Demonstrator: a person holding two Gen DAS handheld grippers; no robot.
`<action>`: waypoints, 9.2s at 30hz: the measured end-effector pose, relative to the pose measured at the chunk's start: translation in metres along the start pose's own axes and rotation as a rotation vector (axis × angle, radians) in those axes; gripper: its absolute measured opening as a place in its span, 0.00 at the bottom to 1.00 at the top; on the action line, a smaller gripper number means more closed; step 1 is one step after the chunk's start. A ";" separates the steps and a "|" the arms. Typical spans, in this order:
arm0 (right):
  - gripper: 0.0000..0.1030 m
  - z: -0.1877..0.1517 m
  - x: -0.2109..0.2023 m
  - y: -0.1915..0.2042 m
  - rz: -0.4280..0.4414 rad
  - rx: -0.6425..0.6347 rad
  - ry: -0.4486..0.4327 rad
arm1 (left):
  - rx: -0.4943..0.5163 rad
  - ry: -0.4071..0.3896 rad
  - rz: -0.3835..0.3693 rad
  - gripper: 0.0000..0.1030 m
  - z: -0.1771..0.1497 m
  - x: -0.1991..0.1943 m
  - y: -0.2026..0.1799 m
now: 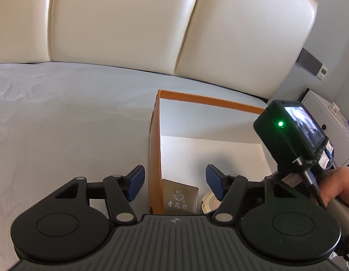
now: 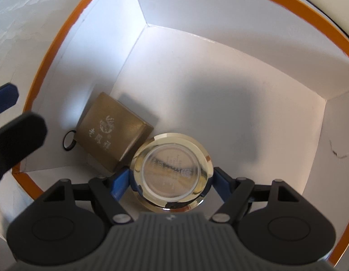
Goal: Organize rigid objects
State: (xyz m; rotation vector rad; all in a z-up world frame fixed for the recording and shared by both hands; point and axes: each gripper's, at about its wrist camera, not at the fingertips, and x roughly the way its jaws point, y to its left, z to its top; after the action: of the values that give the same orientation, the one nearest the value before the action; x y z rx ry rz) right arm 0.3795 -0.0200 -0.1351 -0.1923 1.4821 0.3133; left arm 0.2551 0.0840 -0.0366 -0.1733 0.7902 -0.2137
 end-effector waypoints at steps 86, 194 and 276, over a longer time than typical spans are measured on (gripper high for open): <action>0.41 -0.262 -0.018 0.062 0.011 -0.102 -0.567 | -0.051 0.442 0.100 0.11 -0.138 -0.049 -0.015; 0.24 -0.269 -0.043 -0.016 0.161 0.135 -0.827 | 0.194 0.234 0.000 0.22 -0.103 -0.044 -0.083; 0.24 -0.146 -0.126 -0.044 0.219 0.168 -0.923 | 0.189 -0.152 -0.012 0.23 0.037 -0.056 -0.071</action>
State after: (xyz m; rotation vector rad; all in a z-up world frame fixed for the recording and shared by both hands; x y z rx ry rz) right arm 0.2489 -0.1192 -0.0245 0.2353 0.6040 0.3815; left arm 0.2348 0.0319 0.0439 -0.0154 0.6139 -0.2819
